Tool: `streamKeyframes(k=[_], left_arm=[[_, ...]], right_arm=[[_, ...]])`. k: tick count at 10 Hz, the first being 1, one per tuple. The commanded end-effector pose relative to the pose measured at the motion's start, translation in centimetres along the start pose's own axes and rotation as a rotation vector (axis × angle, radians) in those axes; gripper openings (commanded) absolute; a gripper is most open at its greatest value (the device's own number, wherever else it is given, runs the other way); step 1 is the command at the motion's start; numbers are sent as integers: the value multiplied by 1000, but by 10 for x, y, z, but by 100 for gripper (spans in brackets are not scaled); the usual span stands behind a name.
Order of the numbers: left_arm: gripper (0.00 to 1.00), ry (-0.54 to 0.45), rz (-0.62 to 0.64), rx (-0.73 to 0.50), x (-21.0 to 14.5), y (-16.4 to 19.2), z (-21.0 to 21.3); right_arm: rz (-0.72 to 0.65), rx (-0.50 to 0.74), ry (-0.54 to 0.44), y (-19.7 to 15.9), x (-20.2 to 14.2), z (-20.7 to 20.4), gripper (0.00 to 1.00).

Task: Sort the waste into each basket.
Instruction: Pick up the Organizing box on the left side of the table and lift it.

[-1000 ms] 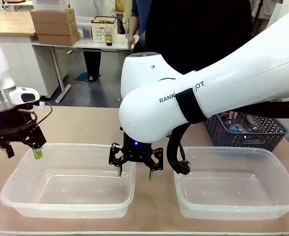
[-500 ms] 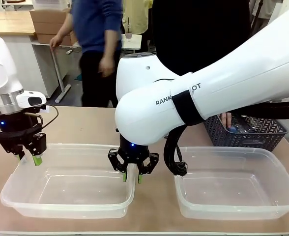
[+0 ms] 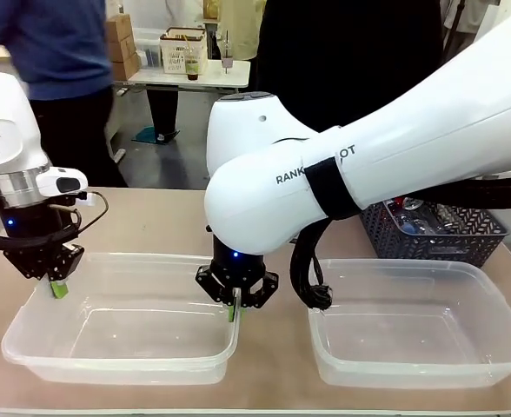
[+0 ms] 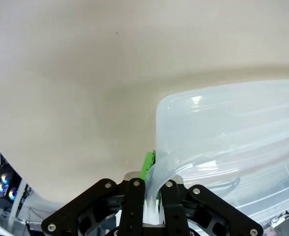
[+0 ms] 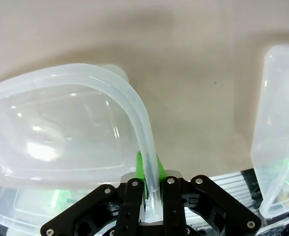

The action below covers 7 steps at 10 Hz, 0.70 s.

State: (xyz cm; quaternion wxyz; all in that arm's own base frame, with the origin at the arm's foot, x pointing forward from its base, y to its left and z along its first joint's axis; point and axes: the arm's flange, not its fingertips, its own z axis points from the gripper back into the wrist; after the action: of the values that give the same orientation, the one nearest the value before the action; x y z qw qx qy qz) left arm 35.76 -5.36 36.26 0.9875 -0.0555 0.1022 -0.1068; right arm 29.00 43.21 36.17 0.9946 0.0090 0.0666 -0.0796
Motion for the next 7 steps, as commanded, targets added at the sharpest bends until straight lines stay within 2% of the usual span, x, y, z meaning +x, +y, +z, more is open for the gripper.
streamKeyframes(k=[1,2,4,6,7], left_arm=[[0,-79,51,-11,-115,-2,-76],[0,-99,63,-8,-114,-2,-67],[0,-140,106,-18,-105,-3,-20],[0,-142,205,2,-75,-4,41],[0,-172,206,-19,-61,-9,73]], right_arm=[[-43,-38,-1,-3,0,1,0],[-51,-41,9,-10,0,5,0],[-36,-52,44,-24,-2,34,0],[21,-65,105,-52,-5,100,0],[71,-87,167,-69,-7,128,0]])
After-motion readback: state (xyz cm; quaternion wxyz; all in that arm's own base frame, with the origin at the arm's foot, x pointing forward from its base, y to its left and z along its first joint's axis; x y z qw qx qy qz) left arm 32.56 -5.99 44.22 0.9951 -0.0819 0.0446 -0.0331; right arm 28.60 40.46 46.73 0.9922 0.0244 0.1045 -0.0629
